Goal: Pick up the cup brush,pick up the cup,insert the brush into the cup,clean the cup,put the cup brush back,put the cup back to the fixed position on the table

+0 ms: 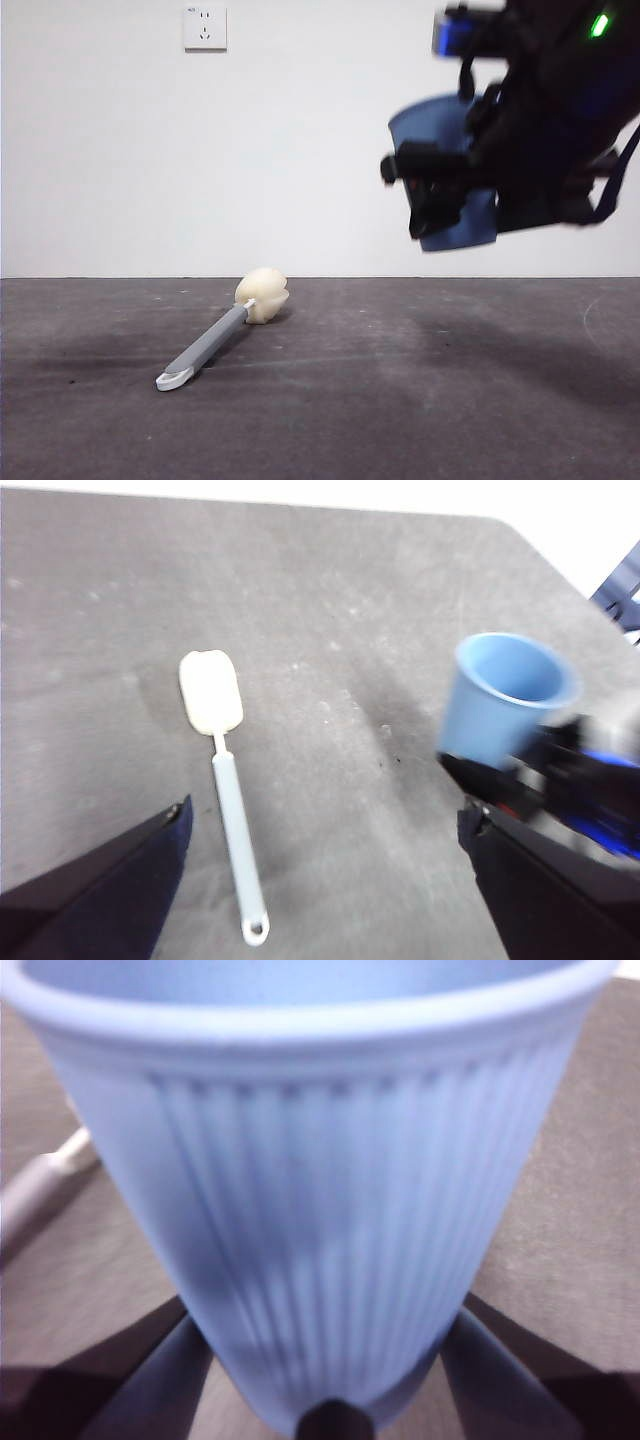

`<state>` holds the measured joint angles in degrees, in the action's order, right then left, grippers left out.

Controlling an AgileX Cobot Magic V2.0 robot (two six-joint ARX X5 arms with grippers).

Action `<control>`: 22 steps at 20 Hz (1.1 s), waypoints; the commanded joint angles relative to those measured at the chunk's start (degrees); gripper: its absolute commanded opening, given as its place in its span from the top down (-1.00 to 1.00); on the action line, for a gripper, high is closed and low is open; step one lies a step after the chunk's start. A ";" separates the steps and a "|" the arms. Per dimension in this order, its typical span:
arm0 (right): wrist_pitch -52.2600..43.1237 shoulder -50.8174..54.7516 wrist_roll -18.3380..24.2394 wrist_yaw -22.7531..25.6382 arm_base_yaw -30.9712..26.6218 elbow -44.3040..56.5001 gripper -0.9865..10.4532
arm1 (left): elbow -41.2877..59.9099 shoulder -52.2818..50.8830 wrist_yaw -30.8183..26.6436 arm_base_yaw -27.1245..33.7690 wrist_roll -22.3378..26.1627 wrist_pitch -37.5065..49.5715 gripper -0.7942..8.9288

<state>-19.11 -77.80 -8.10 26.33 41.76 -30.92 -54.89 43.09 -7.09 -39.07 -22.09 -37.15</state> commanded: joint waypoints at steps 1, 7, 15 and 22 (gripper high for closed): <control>-5.66 -5.33 0.20 -2.32 -1.75 0.61 0.86 | 0.39 -4.31 -0.09 -0.24 0.96 -3.50 -0.08; -17.22 -16.61 0.22 -7.69 -6.64 0.61 0.86 | 0.39 -8.04 -0.13 -0.24 0.94 -8.33 -0.08; -24.48 -25.09 0.24 -16.00 -10.86 0.61 0.86 | 0.39 -8.04 -0.28 -0.22 0.96 -8.13 -0.08; -18.03 -25.18 1.46 -16.02 -10.95 0.61 0.35 | 0.39 -8.02 -0.35 -0.22 0.96 -8.13 -0.08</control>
<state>-39.72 -101.82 -6.55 10.46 30.81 -31.05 -54.89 35.18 -7.16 -39.13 -22.02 -45.74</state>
